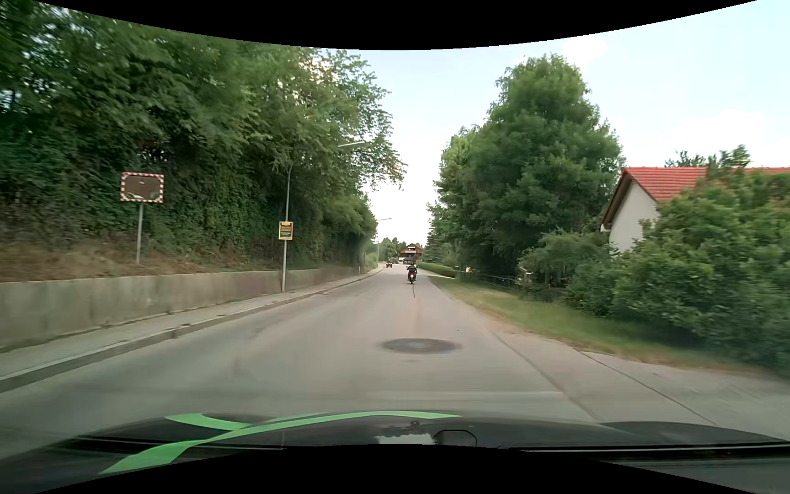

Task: Follow the waypoints while adhering to traffic rules and regulations

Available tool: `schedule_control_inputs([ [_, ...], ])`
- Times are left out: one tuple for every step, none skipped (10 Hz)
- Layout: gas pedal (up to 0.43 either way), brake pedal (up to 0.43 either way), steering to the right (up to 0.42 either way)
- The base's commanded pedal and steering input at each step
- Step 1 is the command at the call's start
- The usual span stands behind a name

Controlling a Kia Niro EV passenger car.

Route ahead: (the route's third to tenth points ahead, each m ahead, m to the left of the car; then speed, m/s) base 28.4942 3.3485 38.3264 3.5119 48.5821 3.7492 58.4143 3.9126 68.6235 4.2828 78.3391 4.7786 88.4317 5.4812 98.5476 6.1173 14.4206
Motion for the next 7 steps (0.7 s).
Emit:
schedule_control_inputs([
  [0.177,0.000,-0.001],
  [0.177,0.000,-0.001],
  [0.177,0.000,-0.001],
  [0.177,0.000,-0.001],
  [0.177,0.000,-0.001],
  [0.169,0.000,-0.001],
  [0.169,0.000,-0.002],
])
